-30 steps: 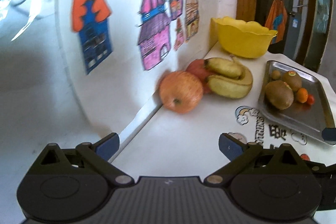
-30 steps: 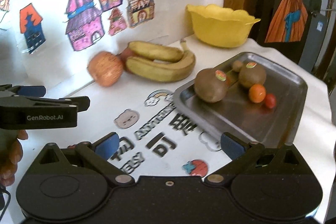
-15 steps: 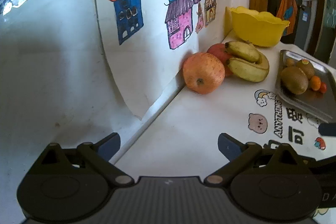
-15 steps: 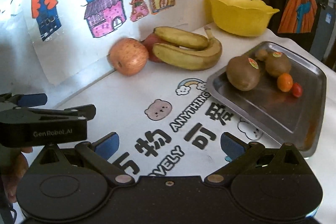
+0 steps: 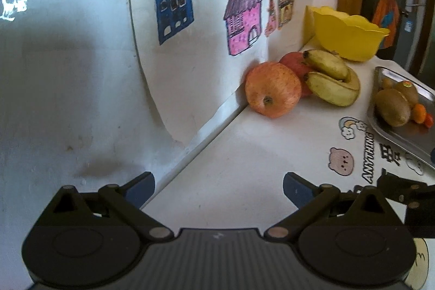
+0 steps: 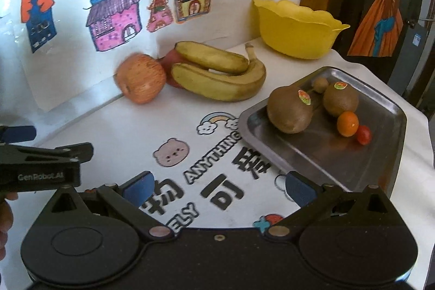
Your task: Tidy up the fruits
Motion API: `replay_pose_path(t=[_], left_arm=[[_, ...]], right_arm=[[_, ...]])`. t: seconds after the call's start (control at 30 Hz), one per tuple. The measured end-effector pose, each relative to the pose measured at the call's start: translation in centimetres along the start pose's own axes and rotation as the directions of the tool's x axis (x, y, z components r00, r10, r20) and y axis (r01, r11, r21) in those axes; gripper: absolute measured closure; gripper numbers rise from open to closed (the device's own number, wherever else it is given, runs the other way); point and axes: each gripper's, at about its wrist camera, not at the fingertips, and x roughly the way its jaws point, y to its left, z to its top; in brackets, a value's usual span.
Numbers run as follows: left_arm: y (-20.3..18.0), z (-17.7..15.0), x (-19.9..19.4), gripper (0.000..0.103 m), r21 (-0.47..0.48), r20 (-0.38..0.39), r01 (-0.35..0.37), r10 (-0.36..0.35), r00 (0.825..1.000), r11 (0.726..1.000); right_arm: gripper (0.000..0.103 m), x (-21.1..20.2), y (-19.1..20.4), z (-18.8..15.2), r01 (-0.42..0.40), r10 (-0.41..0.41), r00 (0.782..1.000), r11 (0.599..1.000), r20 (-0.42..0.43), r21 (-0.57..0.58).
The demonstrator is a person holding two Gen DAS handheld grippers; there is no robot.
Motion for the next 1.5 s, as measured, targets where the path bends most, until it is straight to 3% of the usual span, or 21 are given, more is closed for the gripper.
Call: replay_pose_path(t=[0.1,0.8,1.17,1.37,1.5], left_arm=[[-0.3,0.0,0.5,0.001,-0.013,-0.025,-0.046,0.045,0.999,0.999],[-4.9,1.7,1.6,0.001,-0.049,0.008,-0.057,0.057,0.998,0.997],[-6.7,3.9,3.1,0.001,-0.167,0.07,-0.092,0.105,0.992,0.982],[-7.7,4.6,4.2,0.001,-0.162,0.086,-0.098,0.113,0.99,0.982],[-8.0,4.9,4.5,0.001,-0.156,0.097,-0.092,0.108,0.989,0.983]], right_arm=[[0.001,0.3,-0.4,0.2,-0.004,0.004,1.0,1.0,0.001,0.007],[0.001,1.8,-4.7,2.1,-0.046,0.047,0.998,0.999,0.038,-0.025],[0.001,3.8,-7.6,7.1,-0.155,0.16,0.983,0.986,0.095,-0.057],[0.001,5.8,-8.0,9.7,-0.239,0.24,0.965,0.971,0.105,-0.019],[0.001,6.7,-7.7,10.8,-0.286,0.29,0.952,0.957,0.099,-0.055]])
